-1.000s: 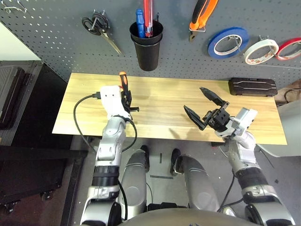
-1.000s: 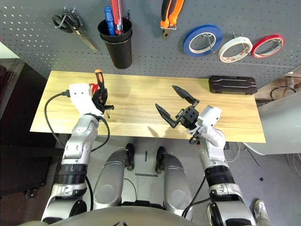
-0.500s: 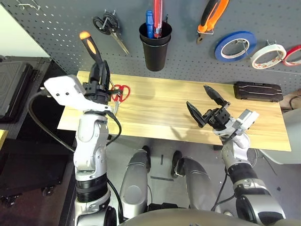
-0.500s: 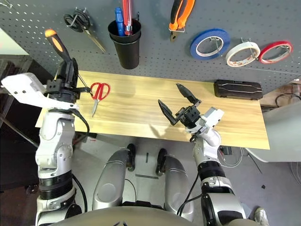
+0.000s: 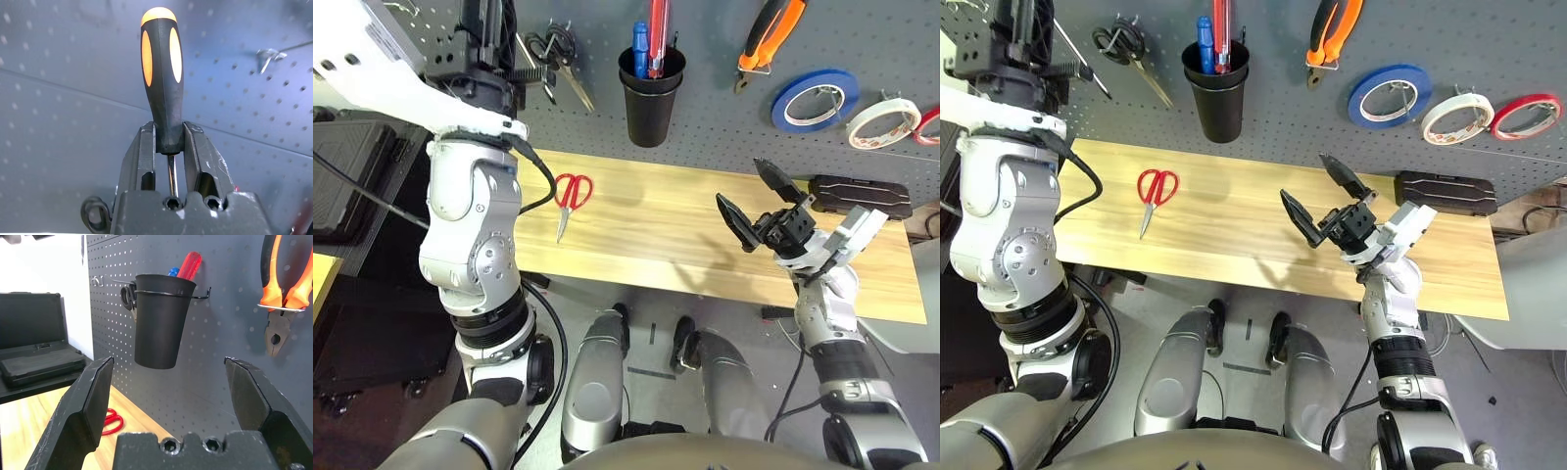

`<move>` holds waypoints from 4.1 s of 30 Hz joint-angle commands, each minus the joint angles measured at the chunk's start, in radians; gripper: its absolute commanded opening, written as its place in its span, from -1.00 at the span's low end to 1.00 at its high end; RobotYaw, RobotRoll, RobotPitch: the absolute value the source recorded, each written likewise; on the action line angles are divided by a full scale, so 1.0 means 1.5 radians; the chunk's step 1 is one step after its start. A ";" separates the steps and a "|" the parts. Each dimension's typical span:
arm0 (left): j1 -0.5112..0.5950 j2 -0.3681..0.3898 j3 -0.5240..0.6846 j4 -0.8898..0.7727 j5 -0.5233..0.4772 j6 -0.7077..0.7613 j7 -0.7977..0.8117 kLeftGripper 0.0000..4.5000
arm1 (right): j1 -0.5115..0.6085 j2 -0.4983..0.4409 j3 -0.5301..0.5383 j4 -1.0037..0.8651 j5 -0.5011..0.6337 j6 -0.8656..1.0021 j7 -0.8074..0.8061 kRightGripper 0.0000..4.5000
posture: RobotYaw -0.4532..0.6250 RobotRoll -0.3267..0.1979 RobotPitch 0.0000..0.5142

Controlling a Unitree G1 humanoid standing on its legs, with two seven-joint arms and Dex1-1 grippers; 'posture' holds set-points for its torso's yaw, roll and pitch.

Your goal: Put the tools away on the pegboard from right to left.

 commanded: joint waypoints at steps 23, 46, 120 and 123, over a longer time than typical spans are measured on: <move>-0.157 -0.094 -0.052 0.303 0.048 -0.231 -0.026 -0.70 | 0.043 -0.064 -0.032 -0.151 0.022 0.176 -0.041 1.00 | 0.14 0.25 -0.08; -0.141 -0.123 -0.092 0.496 0.119 -0.382 -0.066 -0.70 | 0.062 -0.064 -0.039 -0.176 0.005 0.166 -0.080 1.00 | 0.02 0.25 -0.10; 0.112 0.103 -0.048 0.717 0.184 -0.149 -0.104 0.99 | 0.074 -0.108 0.158 -0.270 -0.222 0.513 -0.180 1.00 | 0.11 0.25 0.48; 0.077 0.100 -0.043 0.790 0.187 -0.175 -0.093 0.99 | 0.084 -0.110 0.155 -0.290 -0.220 0.527 -0.186 1.00 | 0.09 0.25 0.50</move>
